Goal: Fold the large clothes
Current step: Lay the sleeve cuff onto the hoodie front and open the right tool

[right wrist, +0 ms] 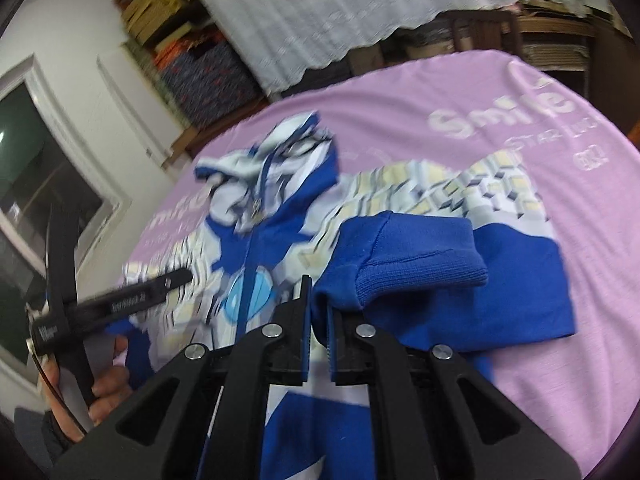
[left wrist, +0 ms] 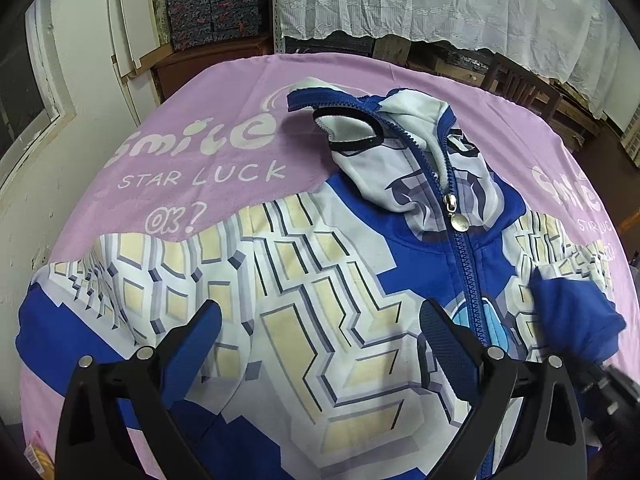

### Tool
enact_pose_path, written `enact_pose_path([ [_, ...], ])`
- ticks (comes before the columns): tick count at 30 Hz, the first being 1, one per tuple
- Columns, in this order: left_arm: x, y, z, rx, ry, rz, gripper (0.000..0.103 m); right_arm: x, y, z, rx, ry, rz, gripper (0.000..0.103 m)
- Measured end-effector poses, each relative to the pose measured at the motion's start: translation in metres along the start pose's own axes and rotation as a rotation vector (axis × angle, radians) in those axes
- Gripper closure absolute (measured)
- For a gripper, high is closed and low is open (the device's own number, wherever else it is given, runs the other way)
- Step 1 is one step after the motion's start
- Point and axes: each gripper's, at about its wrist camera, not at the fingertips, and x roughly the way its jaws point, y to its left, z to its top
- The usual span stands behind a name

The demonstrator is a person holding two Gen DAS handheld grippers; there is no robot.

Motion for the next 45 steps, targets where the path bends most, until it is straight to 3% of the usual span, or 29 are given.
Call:
enact_pose_path([
  [2,-0.001,-0.002,0.000,0.008,-0.005,-0.004,0.003,0.014,0.005,-0.006,-0.054,0.108,-0.015,0.082],
  [4,-0.002,-0.005,-0.001,0.020,-0.014,-0.009,0.003,0.008,0.005,-0.011,-0.081,0.130,0.007,0.077],
  [7,-0.005,-0.015,-0.004,0.058,-0.027,-0.020,0.003,-0.020,-0.006,-0.012,-0.067,0.111,0.084,0.076],
  [13,-0.025,-0.055,-0.018,0.230,-0.113,-0.049,0.003,-0.073,-0.041,-0.006,0.002,-0.004,0.196,0.067],
  [18,-0.040,-0.094,-0.034,0.362,-0.101,-0.082,0.003,-0.065,-0.052,0.007,0.105,0.047,0.306,0.067],
  [22,-0.049,-0.127,-0.045,0.427,-0.062,-0.148,0.003,-0.079,-0.067,0.029,0.180,-0.073,0.263,0.067],
  [24,-0.050,-0.151,-0.053,0.487,-0.050,-0.165,0.003,-0.082,-0.082,0.043,0.207,-0.132,0.177,0.067],
  [27,-0.046,-0.183,-0.068,0.582,-0.064,-0.125,0.003,-0.085,-0.098,0.049,0.192,-0.219,0.036,0.069],
  [29,-0.042,-0.197,-0.075,0.620,-0.056,-0.109,0.003,-0.084,-0.113,0.044,0.210,-0.261,0.038,0.069],
  [33,-0.031,-0.214,-0.077,0.651,-0.046,-0.095,0.003,-0.072,-0.141,0.036,0.259,-0.238,0.007,0.069],
  [38,-0.015,-0.222,-0.076,0.653,-0.037,-0.071,0.003,-0.071,-0.151,0.034,0.300,-0.228,0.055,0.069],
  [42,-0.013,-0.207,-0.066,0.588,-0.038,-0.107,0.003,-0.074,-0.144,0.031,0.280,-0.247,0.036,0.069],
  [45,-0.019,-0.190,-0.056,0.511,-0.036,-0.175,0.003,-0.071,-0.146,0.030,0.288,-0.240,0.042,0.070],
])
